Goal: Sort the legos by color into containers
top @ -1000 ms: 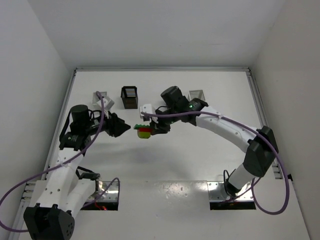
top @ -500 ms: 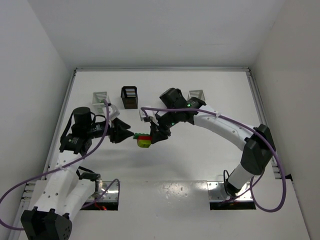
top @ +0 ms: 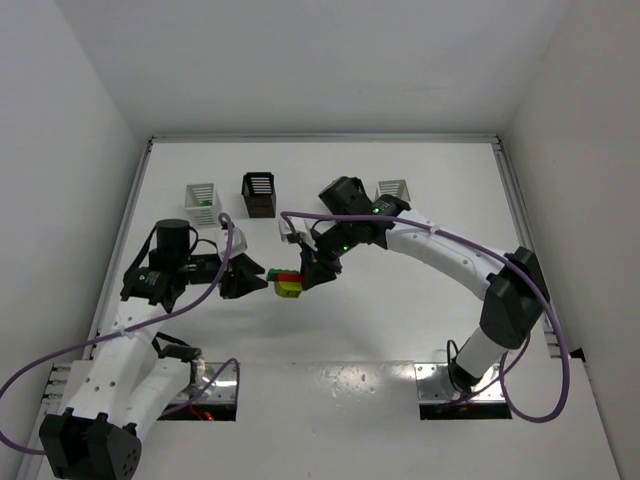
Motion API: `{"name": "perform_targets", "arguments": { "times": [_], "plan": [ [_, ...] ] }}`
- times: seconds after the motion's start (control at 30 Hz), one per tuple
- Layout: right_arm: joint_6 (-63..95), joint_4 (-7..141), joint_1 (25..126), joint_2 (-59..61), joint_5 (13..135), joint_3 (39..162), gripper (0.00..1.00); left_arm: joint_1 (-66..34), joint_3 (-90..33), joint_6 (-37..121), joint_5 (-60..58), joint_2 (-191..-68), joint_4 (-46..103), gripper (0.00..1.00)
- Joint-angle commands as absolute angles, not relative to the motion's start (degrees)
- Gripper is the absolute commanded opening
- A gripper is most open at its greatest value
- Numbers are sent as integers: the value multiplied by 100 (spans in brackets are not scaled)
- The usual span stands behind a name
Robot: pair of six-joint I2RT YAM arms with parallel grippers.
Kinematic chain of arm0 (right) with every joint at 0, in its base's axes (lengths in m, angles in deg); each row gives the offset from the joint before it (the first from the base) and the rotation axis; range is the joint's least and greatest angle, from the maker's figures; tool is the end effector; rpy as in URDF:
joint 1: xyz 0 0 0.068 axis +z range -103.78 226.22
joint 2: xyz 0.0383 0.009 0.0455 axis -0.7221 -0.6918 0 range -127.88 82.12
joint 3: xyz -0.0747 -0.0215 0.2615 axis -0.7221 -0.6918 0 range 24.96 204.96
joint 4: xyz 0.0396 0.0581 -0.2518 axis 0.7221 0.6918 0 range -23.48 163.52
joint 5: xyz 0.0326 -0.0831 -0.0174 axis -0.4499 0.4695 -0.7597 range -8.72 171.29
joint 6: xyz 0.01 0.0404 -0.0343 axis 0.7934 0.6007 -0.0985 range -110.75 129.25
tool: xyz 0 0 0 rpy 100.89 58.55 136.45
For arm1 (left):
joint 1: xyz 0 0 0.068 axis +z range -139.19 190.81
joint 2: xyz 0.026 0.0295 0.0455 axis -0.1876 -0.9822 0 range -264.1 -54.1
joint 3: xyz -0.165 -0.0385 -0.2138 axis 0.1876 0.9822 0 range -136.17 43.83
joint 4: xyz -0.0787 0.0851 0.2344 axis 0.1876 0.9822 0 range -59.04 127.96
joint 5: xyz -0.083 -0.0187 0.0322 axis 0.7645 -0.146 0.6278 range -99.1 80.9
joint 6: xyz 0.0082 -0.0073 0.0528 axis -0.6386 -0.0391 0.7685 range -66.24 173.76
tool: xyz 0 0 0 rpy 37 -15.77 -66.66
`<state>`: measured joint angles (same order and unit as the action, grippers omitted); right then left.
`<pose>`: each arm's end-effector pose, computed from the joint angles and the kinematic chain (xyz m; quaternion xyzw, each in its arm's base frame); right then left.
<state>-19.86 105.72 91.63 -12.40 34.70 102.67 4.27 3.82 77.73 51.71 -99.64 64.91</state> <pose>0.2258 0.2657 0.2816 -0.6237 0.6292 0.4124 0.2122 0.1508 -0.0486 0.2800 0.4136 0.6957 -0.3967 0.4331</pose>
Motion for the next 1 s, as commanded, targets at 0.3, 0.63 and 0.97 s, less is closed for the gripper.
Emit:
{"name": "perform_targets", "arguments": {
  "times": [0.3, 0.63, 0.97],
  "plan": [
    [-1888, 10195, 9202, -1262, 3312, 10283, 0, 334, 173, 8057, 5462, -9954, 6550, 40],
    [-1598, 10009, 9254, -1367, 3418, 10283, 0, 334, 68, 8004, 5462, -10200, 6480, 30],
    [-1413, 9957, 9254, -1421, 3365, 10283, 0, 334, 68, 7609, 5409, -10200, 6040, 27]
  ]
}}
